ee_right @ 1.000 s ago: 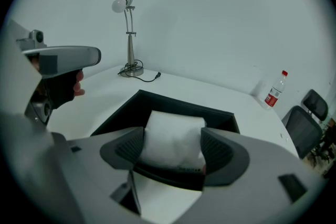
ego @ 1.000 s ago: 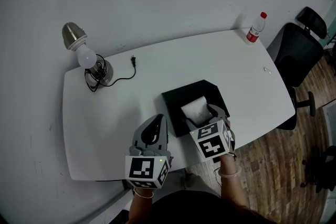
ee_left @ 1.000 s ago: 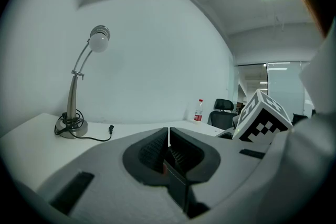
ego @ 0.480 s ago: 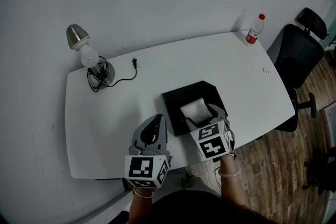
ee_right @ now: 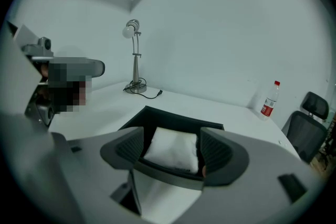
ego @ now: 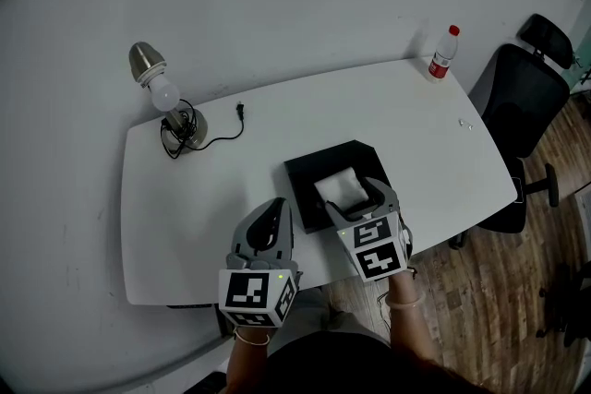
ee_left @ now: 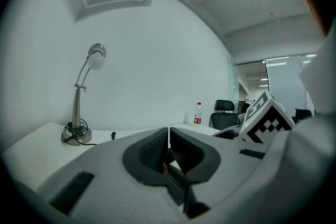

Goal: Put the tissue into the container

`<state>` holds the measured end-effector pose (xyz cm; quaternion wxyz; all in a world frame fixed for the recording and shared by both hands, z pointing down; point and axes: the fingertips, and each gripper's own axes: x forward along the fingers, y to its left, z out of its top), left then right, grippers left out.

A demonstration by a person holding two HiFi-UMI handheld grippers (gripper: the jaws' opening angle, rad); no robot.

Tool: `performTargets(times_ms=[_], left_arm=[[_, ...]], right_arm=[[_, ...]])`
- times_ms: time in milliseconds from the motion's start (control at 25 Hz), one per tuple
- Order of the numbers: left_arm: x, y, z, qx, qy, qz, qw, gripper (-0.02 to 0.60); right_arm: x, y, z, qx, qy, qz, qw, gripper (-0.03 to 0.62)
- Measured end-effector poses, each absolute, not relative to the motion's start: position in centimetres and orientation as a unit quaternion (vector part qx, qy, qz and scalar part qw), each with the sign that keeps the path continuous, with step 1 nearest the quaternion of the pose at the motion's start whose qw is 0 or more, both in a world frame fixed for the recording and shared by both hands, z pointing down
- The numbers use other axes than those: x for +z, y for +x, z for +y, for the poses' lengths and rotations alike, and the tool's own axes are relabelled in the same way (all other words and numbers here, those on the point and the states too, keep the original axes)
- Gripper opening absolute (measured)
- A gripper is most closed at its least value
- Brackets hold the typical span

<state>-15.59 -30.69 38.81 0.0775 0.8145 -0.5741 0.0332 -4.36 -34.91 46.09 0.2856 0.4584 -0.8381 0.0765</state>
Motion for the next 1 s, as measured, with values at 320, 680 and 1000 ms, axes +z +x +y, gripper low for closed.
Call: performTargets(times_ms=[320,680,1000], left_arm=[[37.5,-15.1,-28.3,0.028,0.809,-0.584,0.061,0.029],[36.4,-13.4,-25.0,0.026,0.806,-0.59,0.046,0.029],[35.7,-11.6,-21.6,0.025,0.802,-0.596,0.036,0.029]], right_arm=[[45.2,-4.7,-32.5,0.069,0.444,-0.852,0.269,0.347],[43.7,-3.1,-29.6,0.055,0.454,-0.856,0.242,0.259],[42.0,-0.8,-26.6,0.027,0.461,-0.855,0.237,0.225]])
